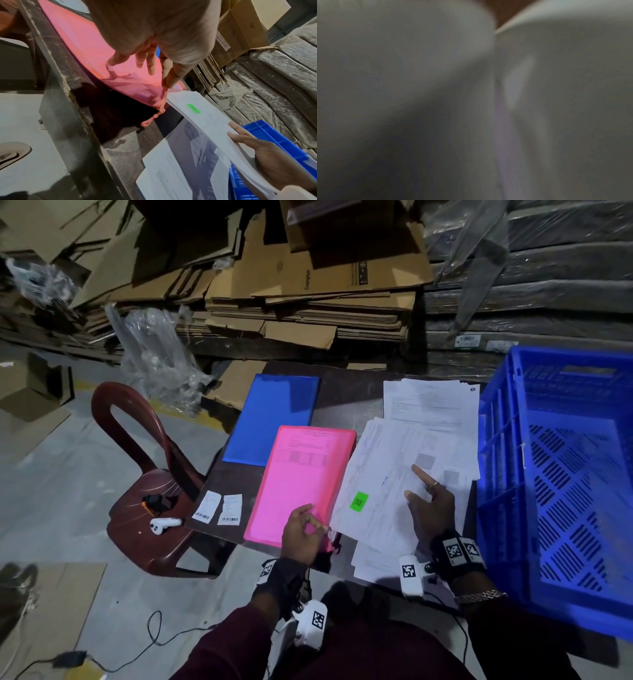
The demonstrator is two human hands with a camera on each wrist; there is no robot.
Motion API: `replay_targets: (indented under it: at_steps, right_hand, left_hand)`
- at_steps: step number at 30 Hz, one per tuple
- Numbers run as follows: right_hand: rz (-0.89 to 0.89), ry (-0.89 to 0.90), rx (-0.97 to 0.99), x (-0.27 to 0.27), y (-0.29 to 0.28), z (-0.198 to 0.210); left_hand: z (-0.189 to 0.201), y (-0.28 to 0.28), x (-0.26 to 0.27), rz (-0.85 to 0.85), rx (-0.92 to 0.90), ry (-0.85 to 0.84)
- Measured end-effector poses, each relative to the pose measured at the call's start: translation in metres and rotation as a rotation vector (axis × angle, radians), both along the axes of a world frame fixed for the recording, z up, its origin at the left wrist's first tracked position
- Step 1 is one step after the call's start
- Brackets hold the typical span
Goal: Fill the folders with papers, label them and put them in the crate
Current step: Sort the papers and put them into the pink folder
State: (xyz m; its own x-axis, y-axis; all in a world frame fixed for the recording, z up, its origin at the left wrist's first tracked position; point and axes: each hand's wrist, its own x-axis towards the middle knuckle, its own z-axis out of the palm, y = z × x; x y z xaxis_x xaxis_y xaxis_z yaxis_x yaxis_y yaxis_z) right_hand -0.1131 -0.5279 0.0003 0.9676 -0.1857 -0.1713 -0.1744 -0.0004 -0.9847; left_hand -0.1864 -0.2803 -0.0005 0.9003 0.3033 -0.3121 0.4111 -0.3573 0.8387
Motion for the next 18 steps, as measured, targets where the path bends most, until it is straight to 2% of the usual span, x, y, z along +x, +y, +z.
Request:
replay_targets:
  at_steps: [6,13,18]
  right_hand:
    - [0.186,0.080,-0.008,-0.001,0.007,-0.021]
    - [0.202,0.151,-0.017,0.002,0.007,-0.021]
    - [0.319,0.148,-0.170,0.016,0.011,-0.022]
  left_hand:
    - [-0.003,0.002,0.001,-0.033,0.094,0.021]
    - [-0.001,0.004,0.001,-0.154,0.210,-0.030]
    - [0.003,-0.001,0.001,-0.186,0.180,-0.029]
